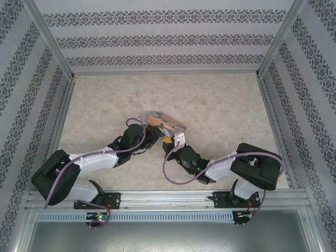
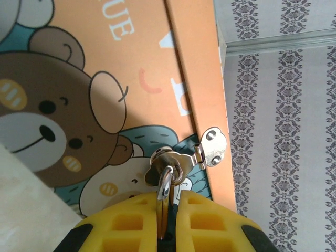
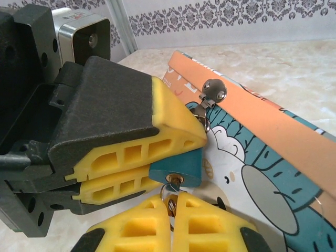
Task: Unlock a padlock with a key
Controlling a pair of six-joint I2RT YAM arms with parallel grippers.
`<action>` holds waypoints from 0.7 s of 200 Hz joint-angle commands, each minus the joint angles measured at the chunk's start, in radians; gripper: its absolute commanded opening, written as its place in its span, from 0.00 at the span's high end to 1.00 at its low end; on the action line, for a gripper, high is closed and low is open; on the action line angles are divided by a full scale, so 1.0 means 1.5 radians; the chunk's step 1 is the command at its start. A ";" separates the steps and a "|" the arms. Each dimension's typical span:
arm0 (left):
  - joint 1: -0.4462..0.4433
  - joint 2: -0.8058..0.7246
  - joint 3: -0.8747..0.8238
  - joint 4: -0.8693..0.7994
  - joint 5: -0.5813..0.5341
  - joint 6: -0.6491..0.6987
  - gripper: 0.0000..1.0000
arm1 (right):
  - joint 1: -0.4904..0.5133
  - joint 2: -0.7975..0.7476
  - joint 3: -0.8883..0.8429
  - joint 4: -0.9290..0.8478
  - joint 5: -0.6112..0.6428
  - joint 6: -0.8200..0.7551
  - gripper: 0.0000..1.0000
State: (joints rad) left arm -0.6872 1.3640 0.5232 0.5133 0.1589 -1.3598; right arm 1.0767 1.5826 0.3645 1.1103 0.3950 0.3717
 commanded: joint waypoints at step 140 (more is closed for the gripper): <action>-0.007 0.042 -0.031 -0.012 0.023 0.026 0.57 | 0.017 0.154 -0.038 0.182 0.081 0.131 1.00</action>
State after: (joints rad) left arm -0.7174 1.4631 0.5045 0.5224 0.1905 -1.3422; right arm 1.0847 1.7935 0.3218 1.3140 0.4526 0.5053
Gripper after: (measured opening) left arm 0.419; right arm 0.047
